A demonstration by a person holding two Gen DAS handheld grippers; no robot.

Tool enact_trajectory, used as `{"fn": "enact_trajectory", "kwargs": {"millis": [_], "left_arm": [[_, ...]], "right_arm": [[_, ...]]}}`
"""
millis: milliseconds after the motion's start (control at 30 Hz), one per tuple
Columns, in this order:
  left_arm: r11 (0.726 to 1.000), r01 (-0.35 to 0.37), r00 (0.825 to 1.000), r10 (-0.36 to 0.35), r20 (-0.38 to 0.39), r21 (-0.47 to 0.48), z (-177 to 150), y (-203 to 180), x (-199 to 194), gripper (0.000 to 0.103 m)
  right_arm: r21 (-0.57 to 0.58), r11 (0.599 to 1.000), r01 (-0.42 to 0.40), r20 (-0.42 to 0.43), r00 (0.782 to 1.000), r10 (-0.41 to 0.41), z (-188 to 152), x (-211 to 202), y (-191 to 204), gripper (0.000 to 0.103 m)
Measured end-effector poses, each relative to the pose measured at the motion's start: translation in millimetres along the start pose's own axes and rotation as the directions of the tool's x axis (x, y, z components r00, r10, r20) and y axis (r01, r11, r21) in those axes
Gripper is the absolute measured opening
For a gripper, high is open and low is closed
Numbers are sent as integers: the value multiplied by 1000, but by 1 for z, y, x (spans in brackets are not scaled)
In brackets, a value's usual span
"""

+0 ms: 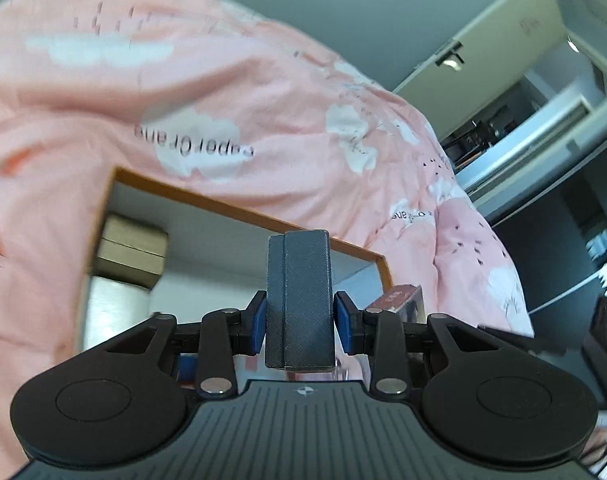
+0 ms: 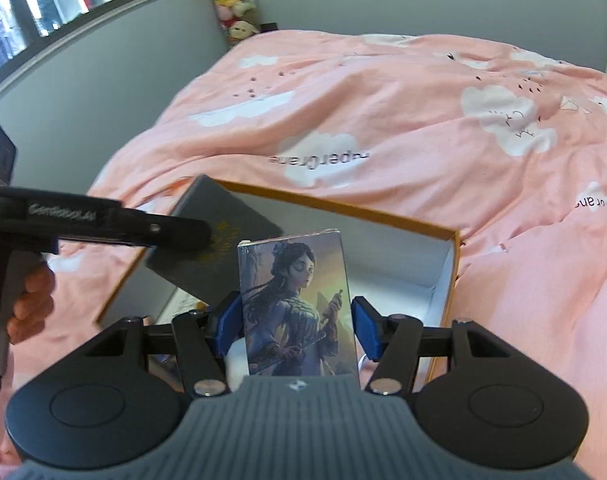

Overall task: Organize objects
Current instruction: 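Carry the grey box with the left tool while the right tool carries the card into the box, then lower the grey box beside the gold box and open the left tool while the right tool lowers the card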

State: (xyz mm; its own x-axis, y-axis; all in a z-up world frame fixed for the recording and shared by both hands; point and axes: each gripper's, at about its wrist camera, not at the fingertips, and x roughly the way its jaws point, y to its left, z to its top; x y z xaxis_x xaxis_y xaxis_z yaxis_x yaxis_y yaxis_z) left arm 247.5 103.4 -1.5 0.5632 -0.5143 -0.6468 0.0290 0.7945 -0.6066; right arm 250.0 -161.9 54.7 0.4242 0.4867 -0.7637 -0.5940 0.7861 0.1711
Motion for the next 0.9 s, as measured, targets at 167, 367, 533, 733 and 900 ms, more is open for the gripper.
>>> {"fn": "enact_trajectory", "kwargs": {"millis": [167, 367, 533, 733, 900], "left_arm": [[997, -69, 997, 70, -26, 18, 10, 13, 41, 39], [995, -94, 994, 95, -53, 18, 14, 27, 69, 39], [989, -135, 987, 139, -80, 52, 7, 30, 85, 39], [977, -192, 976, 200, -83, 95, 5, 30, 88, 49], [954, -241, 967, 252, -41, 178, 4, 20, 74, 61]], "right_arm": [[43, 999, 8, -24, 1000, -7, 11, 31, -22, 61], [86, 996, 14, -53, 999, -10, 22, 66, -39, 61], [99, 995, 31, -78, 997, -24, 25, 85, -44, 61], [124, 991, 39, -104, 994, -26, 24, 98, -48, 61], [157, 986, 56, -109, 993, -39, 23, 103, -50, 61]]}}
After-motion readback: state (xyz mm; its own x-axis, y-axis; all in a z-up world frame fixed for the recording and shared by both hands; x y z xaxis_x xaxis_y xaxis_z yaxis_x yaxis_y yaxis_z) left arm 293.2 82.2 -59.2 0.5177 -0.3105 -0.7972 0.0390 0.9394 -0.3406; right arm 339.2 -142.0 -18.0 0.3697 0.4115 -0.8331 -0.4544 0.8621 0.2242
